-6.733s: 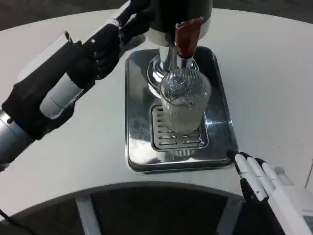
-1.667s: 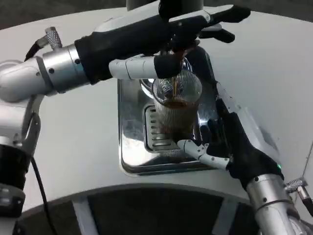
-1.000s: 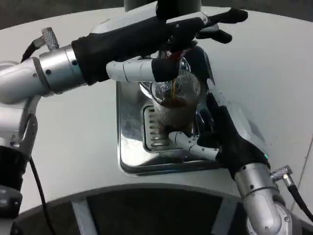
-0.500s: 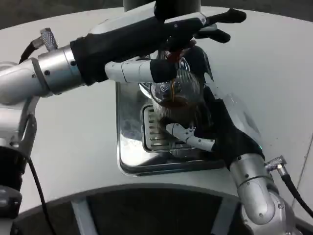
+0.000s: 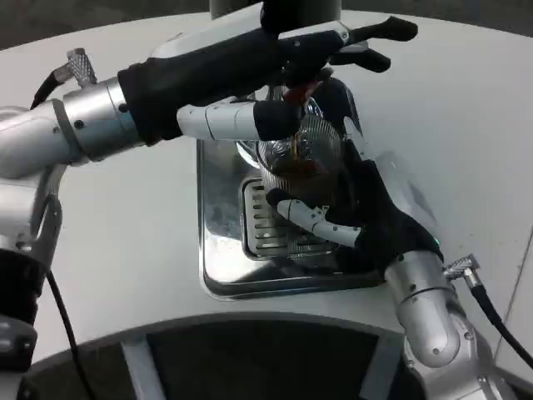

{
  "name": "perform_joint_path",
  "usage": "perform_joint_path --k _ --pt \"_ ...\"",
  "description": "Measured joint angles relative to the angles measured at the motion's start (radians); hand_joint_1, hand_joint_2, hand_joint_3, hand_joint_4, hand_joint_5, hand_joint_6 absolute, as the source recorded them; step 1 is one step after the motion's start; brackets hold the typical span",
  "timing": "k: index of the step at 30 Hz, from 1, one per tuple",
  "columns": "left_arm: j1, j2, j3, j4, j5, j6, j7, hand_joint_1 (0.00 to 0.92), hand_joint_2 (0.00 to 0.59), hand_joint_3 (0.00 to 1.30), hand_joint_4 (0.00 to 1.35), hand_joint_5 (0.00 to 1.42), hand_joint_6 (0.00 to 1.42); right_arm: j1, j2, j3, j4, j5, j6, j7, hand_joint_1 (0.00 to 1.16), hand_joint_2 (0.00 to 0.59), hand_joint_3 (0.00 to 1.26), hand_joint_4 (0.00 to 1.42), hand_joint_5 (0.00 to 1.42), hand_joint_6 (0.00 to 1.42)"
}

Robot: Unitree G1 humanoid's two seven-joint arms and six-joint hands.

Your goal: Grasp the cup under the faucet to collect the drink, then remove the cup.

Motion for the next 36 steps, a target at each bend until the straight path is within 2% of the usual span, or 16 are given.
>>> perform_joint_path --k 3,9,15,20,26,32,36 --pt "0.000 0.000 0.004 -0.001 -0.002 0.009 0.001 0.000 0.009 0.09 0.00 0.12 0.00 -0.002 0.000 0.003 0.003 0.002 -0.001 -0.002 0.55 0.199 0.00 0.00 0.00 0.00" --pt "0.015 0.003 0.034 -0.008 -0.019 0.085 0.001 0.000 0.011 0.10 0.01 0.12 0.00 -0.002 0.001 0.008 0.004 0.004 -0.004 -0.010 0.55 0.199 0.00 0.00 0.00 0.00" --pt "0.022 0.007 0.045 -0.021 -0.023 0.128 0.000 0.000 0.012 0.10 0.01 0.14 0.01 -0.004 0.001 0.011 0.004 0.007 -0.006 -0.019 0.55 0.199 0.00 0.00 0.00 0.00" --pt "0.041 0.007 0.070 -0.060 -0.081 0.252 -0.003 0.000 0.012 0.11 0.03 0.15 0.02 -0.007 0.002 0.015 0.004 0.007 -0.008 -0.025 0.55 0.199 0.00 0.00 0.00 0.00" --pt "0.074 0.008 0.124 -0.167 -0.165 0.457 -0.003 0.000 0.012 0.11 0.03 0.15 0.02 -0.009 0.005 0.018 0.004 0.007 -0.008 -0.037 0.55 0.200 0.00 0.00 0.00 0.00" --pt "0.103 0.020 0.170 -0.274 -0.209 0.572 -0.003 0.000 0.012 0.11 0.03 0.15 0.02 -0.010 0.006 0.020 0.004 0.007 -0.008 -0.037 0.56 0.201 0.00 0.00 0.00 0.00" --pt "0.123 0.033 0.193 -0.329 -0.216 0.613 -0.001 0.000 0.012 0.11 0.03 0.15 0.02 -0.011 0.007 0.021 0.004 0.007 -0.008 -0.037 0.57 0.199 0.00 0.00 0.00 0.00"
